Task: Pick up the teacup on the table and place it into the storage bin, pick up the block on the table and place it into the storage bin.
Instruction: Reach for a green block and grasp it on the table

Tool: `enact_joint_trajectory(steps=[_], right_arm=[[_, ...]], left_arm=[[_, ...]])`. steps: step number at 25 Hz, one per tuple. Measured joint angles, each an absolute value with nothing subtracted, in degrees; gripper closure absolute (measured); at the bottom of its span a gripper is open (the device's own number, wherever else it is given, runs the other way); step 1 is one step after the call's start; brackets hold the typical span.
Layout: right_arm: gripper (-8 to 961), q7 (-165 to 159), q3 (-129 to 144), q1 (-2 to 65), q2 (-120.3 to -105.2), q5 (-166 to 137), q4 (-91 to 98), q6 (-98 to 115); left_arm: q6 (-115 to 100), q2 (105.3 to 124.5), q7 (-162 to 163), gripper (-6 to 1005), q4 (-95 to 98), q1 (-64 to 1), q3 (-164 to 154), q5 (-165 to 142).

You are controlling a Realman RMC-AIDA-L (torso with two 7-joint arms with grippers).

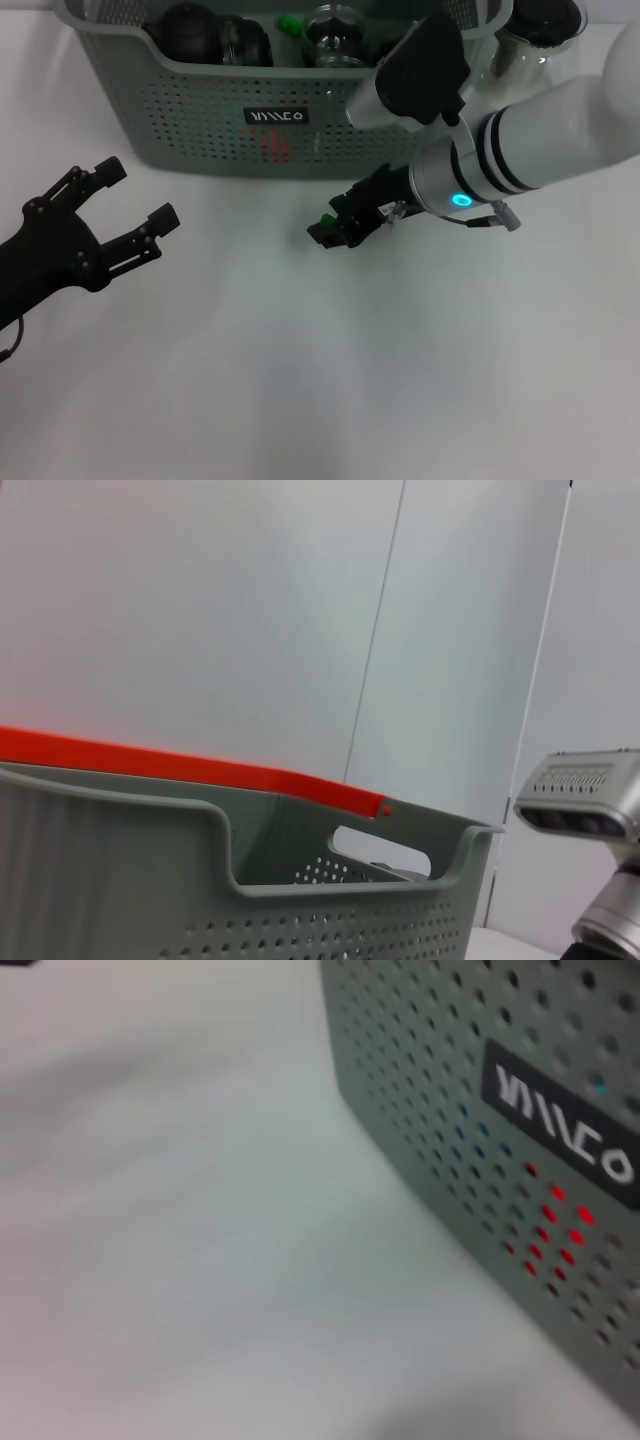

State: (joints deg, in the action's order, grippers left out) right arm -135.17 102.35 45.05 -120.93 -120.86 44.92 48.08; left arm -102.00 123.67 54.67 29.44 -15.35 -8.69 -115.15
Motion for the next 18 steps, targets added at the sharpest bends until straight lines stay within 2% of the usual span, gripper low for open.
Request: enact_joint_trajectory(steps=[12, 18], right_arm=[[470, -135.9, 102.6, 44.9, -120.94, -119.6, 42.6, 46.9], [627, -136.6, 102.3, 45.5, -120.87, -119.2, 41.4, 47.6]], left_arm=[[-101.5, 123.75, 54.7, 50, 29.4, -15.7, -8.7, -115.3], [-101.5, 123.75, 54.7, 50, 29.4, -15.6, -8.7, -115.3]])
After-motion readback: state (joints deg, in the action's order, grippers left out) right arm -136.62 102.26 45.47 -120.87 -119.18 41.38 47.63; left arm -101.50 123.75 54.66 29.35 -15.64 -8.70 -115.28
